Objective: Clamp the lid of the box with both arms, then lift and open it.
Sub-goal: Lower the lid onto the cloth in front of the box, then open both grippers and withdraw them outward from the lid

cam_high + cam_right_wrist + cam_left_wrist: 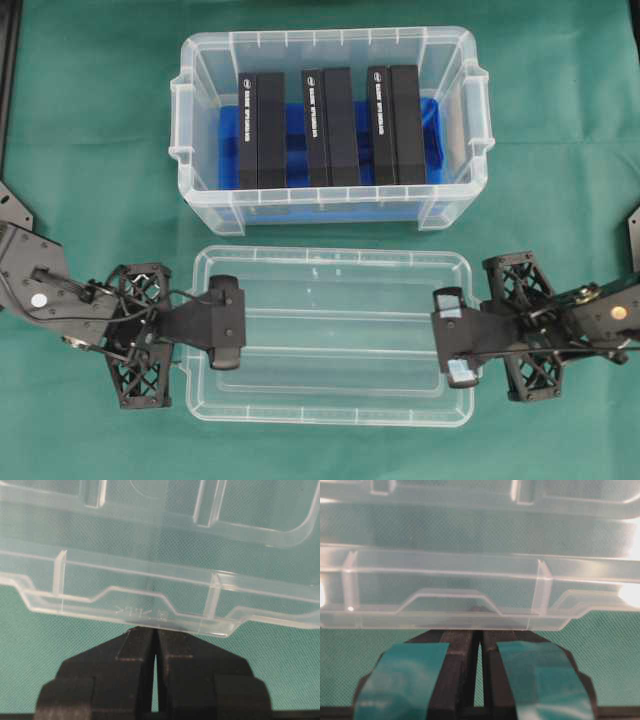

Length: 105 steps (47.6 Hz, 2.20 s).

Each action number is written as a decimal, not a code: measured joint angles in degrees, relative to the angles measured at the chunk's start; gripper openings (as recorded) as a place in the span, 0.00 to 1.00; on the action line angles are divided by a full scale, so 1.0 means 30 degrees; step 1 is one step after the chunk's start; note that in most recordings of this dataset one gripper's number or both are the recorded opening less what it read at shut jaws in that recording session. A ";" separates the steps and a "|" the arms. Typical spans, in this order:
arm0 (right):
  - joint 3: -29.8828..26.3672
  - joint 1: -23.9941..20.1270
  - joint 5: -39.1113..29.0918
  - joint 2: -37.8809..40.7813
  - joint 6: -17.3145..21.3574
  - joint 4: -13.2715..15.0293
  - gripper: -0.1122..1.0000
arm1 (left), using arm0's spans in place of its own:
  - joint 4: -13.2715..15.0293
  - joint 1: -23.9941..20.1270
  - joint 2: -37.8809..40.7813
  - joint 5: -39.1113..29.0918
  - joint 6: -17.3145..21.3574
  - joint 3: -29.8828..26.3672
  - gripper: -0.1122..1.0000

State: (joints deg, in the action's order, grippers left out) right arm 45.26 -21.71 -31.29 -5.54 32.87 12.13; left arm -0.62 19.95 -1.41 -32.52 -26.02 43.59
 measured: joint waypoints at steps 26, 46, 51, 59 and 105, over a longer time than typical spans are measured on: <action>0.2461 -0.0820 0.0615 -0.2959 0.2930 0.0205 0.10 | -0.0088 0.1201 -0.1992 0.1025 -0.3809 0.2344 0.11; 0.2520 -0.0850 0.0645 -0.3105 0.2988 0.0469 0.10 | -0.0117 0.1230 -0.2402 0.1025 -0.4102 0.2432 0.11; 0.2227 -0.0879 0.0469 -0.3164 0.2988 0.0469 0.10 | -0.0146 0.1260 -0.2783 0.0996 -0.3984 0.2168 0.11; 0.1523 -0.0938 -0.0439 -0.3486 0.2988 0.0469 0.10 | -0.0205 0.1289 -0.3252 0.0937 -0.3721 0.1729 0.11; -0.3281 -0.2197 -0.4189 -0.6416 0.2813 0.2051 0.10 | -0.0498 0.1846 -0.6328 -0.1143 0.1377 -0.3076 0.11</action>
State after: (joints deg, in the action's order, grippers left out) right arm 35.42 -28.30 -43.86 -24.79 41.31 18.28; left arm -2.11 25.49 -20.39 -35.95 -21.88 34.37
